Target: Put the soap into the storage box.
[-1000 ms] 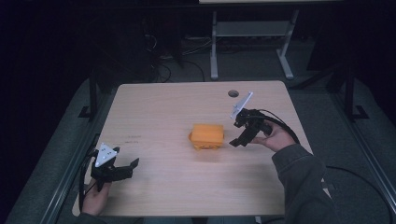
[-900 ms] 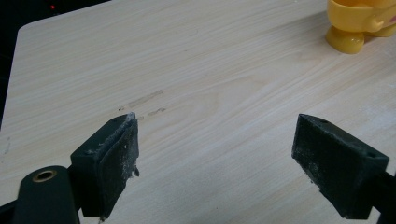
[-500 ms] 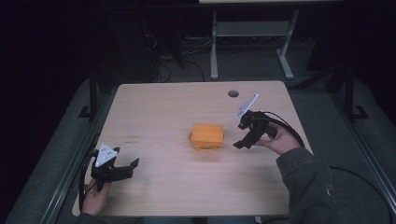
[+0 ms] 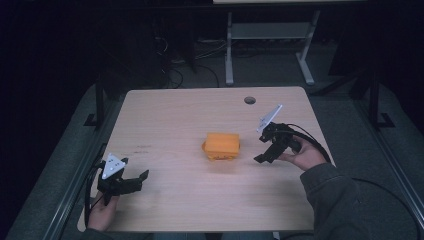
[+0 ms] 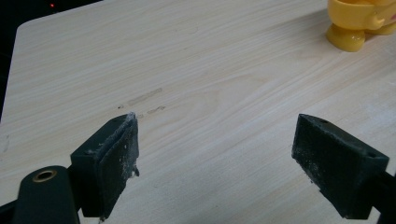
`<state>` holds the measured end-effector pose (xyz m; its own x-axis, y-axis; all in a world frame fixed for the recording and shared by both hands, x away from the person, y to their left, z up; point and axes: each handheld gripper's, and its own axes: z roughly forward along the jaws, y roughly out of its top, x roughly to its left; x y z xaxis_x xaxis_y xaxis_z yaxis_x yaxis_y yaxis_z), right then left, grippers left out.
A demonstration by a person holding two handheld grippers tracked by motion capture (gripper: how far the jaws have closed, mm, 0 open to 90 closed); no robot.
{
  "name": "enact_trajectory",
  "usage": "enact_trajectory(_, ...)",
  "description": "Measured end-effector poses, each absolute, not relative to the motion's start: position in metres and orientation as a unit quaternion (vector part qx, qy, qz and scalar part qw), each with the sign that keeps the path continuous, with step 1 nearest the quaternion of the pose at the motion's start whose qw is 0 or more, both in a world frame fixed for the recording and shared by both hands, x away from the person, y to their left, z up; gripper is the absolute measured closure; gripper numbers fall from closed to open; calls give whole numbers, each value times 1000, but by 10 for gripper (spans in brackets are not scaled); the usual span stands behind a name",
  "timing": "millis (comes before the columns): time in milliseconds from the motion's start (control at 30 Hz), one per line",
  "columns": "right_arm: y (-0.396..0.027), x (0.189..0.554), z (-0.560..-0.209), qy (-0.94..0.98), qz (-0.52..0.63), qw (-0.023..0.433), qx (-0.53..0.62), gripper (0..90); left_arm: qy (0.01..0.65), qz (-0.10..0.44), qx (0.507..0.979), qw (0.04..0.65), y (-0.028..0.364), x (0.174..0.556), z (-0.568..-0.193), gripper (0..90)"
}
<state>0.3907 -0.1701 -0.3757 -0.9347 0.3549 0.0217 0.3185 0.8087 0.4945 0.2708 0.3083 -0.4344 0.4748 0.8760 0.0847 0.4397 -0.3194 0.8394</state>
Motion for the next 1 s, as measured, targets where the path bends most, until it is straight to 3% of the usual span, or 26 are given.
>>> enact_trajectory(1000, -205, 366, -393, 942, 258, 37, 212, 178, 430, 276, 765, 391, 307, 271, -435, 142)
